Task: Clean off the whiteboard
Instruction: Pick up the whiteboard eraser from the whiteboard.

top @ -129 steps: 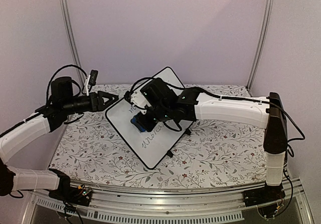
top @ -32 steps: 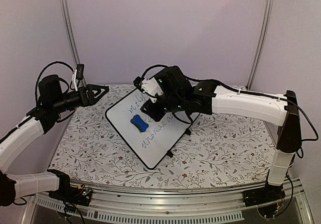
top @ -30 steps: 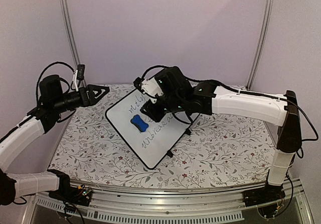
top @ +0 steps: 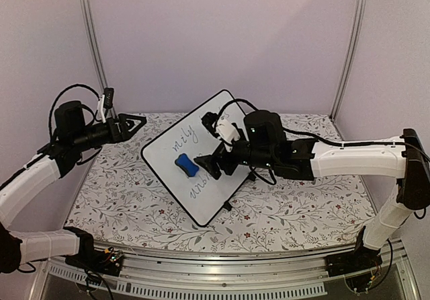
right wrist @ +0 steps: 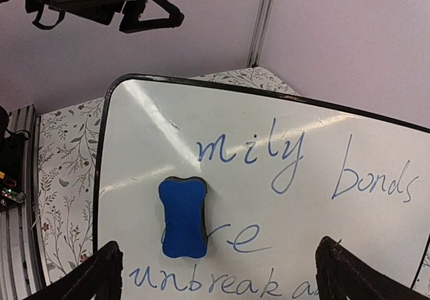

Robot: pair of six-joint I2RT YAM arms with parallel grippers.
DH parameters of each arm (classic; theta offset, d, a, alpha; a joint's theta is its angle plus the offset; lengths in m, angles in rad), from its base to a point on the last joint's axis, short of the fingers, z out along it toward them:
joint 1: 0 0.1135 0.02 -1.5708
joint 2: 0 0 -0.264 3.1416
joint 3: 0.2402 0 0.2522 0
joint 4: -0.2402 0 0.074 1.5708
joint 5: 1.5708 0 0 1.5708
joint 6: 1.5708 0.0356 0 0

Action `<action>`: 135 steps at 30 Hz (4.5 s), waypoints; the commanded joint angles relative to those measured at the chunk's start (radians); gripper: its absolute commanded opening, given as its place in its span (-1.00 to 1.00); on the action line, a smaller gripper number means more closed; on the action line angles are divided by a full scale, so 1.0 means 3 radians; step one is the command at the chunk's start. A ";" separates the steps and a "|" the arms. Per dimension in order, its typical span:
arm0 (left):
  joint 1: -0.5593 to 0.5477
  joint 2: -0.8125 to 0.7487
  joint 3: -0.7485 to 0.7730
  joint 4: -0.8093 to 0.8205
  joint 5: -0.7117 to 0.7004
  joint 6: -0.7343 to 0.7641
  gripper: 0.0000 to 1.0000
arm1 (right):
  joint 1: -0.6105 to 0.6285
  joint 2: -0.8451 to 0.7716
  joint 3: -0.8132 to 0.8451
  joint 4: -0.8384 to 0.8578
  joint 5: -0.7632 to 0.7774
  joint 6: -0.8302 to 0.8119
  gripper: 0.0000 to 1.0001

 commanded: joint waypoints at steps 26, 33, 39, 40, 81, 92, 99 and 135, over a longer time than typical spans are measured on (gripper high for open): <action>0.0023 0.0005 0.0014 -0.0022 -0.0079 0.0044 0.99 | 0.0029 0.0757 -0.0002 0.1064 -0.0162 -0.0329 0.79; 0.0019 0.0076 0.0037 -0.0060 -0.0046 0.0036 0.99 | 0.0032 0.0696 -0.0080 0.1085 -0.0337 -0.0248 0.78; 0.0021 -0.0050 0.0016 -0.0043 -0.0093 0.0059 0.99 | 0.0034 0.0744 0.0012 0.1015 -0.0229 -0.0277 0.78; 0.0022 -0.0049 0.0016 -0.0042 -0.0091 0.0057 0.99 | 0.0036 0.0762 0.0014 0.1011 -0.0233 -0.0261 0.76; 0.0016 -0.0028 0.0011 -0.0052 -0.0108 0.0036 0.99 | 0.0033 0.1109 0.0168 0.1113 -0.0296 -0.0110 0.19; 0.0017 0.0002 0.0011 -0.0042 -0.0093 0.0032 0.99 | 0.0029 0.1105 0.0081 0.1115 -0.0403 -0.0049 0.05; 0.0016 0.0008 0.0011 -0.0041 -0.0096 0.0024 0.99 | 0.0029 0.1080 0.0028 0.1133 -0.0421 -0.0020 -0.01; 0.0017 0.0002 0.0002 -0.0031 -0.0083 0.0022 0.99 | 0.0019 0.1193 0.0186 0.1184 -0.0353 0.0016 -0.11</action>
